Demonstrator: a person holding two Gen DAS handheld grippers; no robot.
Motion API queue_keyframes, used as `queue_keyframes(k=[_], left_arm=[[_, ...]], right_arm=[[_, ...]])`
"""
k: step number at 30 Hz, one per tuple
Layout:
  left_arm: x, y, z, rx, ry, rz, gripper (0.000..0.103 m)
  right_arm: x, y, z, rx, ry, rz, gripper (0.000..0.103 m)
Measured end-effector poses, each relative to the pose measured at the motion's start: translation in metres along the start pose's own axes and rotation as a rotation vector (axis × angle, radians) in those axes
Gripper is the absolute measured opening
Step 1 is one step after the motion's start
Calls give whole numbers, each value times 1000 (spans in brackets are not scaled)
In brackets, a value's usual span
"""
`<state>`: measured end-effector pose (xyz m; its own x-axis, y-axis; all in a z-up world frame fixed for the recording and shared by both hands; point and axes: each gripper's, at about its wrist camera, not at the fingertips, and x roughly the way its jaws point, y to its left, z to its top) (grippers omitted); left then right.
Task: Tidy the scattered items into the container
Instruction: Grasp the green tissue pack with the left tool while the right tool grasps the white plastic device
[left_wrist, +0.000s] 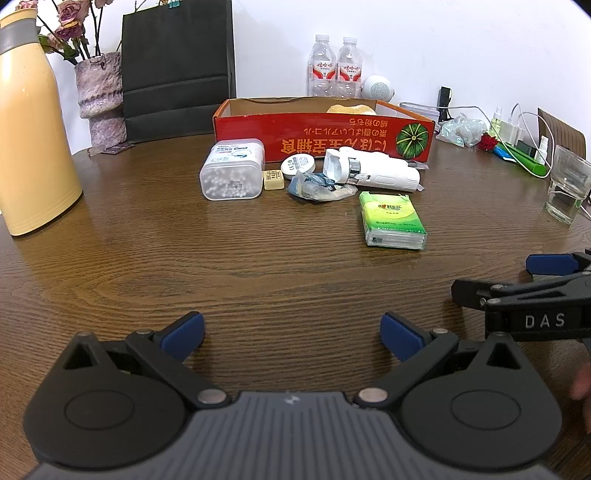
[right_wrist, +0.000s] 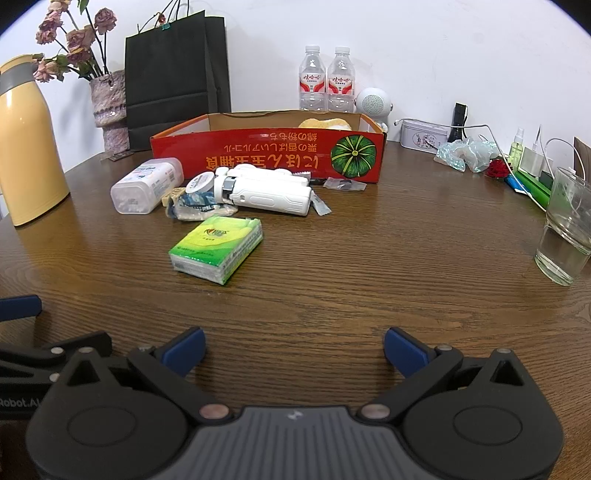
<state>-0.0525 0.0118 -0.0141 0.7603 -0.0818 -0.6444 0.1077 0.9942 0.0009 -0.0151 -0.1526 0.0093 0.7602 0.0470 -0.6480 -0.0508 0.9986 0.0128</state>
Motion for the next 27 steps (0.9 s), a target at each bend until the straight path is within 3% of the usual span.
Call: queue_keyframes(k=[4,6,9,10,12,13,14,19,26,27], left_arm=[[-3,-3,35,-34,-70,-270,103],[15,-16,56,27,-49,-324,103],[53,-44,76,126,-30,-237,102],[62,-50,79,140,-26,-218,98],[75,-54,80,149,1,-212,73],[80,-52,78,146,17,-213,50],[81,-47,76,143,8,-208,46],[68,-5,73,40,-49,-234,45],[55,43,86,-89,-140,-185,45],[57,49,86,-108,-138,-182,45]], right_arm=[[-13,-23,8,21,-9,65,97],[-24,-48,18,64,-82,99,97],[-26,-76,37,64,-128,82,96],[-25,-82,42,47,-136,69,96],[-19,-87,52,-4,-138,66,95],[-15,-87,57,-33,-136,78,94],[-9,-86,62,-60,-134,96,93],[34,-66,100,-225,-93,217,93],[116,-15,147,-450,-28,347,87],[122,-10,148,-461,-7,360,79]])
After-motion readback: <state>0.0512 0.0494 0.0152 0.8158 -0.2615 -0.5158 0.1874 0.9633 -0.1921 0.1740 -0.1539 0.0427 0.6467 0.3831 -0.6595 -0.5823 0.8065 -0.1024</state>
